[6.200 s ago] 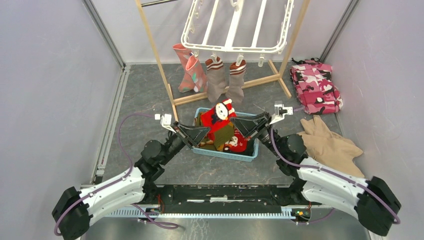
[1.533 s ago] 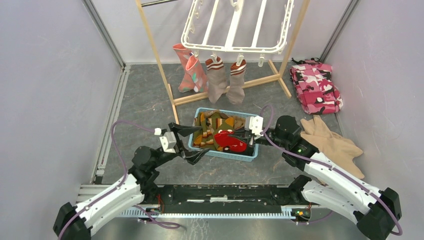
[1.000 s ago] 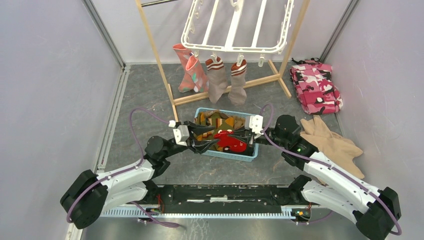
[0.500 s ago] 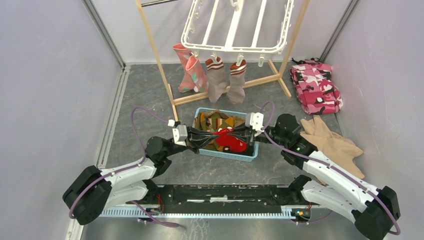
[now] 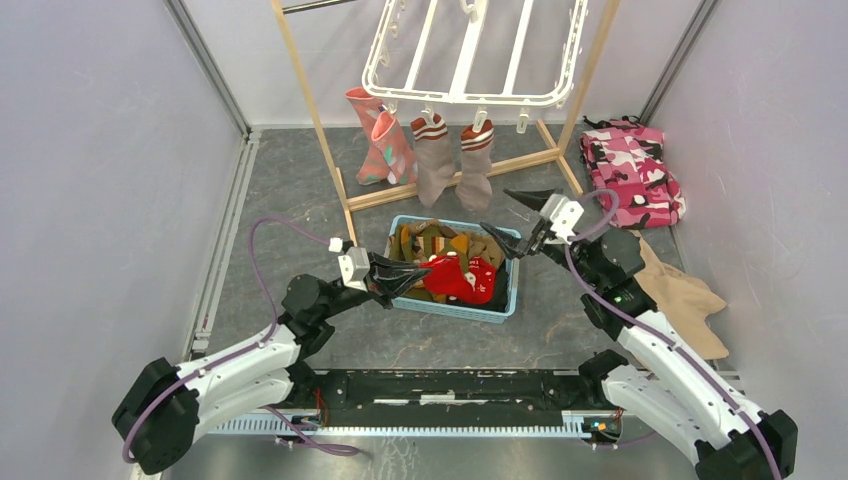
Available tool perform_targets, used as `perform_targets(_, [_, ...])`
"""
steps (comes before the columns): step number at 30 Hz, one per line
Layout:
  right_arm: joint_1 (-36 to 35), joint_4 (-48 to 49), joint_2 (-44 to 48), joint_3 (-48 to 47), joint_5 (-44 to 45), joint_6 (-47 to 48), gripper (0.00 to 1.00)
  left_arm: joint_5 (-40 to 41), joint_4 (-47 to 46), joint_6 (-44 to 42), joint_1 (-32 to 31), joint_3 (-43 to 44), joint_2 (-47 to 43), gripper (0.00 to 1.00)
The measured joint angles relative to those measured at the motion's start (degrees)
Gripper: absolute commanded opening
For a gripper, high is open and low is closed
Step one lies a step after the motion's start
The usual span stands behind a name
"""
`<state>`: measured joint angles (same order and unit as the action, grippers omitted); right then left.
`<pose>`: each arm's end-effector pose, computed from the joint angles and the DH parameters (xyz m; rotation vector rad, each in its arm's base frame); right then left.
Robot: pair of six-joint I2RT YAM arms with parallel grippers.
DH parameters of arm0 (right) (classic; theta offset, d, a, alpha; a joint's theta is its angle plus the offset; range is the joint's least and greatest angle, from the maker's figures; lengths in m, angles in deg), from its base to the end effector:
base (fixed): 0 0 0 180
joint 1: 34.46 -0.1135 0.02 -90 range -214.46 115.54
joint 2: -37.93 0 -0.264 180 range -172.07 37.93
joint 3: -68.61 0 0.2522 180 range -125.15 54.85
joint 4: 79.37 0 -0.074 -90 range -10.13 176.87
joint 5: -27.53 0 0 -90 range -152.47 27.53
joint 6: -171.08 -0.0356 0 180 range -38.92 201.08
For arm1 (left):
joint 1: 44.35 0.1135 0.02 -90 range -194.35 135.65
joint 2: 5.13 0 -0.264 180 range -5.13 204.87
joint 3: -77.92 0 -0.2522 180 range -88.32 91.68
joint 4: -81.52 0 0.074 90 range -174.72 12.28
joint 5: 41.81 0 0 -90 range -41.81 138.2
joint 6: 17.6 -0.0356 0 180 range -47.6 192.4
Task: Clip the socks to the hanger
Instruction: Pick up the sock from the bin, then open the clamp at the hanger.
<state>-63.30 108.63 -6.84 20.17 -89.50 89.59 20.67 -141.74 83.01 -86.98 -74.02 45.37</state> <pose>0.1567 0.1048 0.3370 -0.8153 1.1594 0.6162 0.1241 -0.1366 0.2585 0.7718 1.0795 -1.0863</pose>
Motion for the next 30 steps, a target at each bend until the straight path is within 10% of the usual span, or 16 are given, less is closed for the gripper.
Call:
perform_targets(19, [23.69, 24.79, -17.03, -12.83, -13.16, -14.56, 0.79, 0.39, 9.25, -2.14, -0.22, 0.17, -4.50, 0.02])
perform_targets(30, [25.97, 31.80, -27.26, -20.41, -21.55, -26.64, 0.78, 0.39, 10.29, -2.16, -0.22, 0.48, -5.11, 0.02])
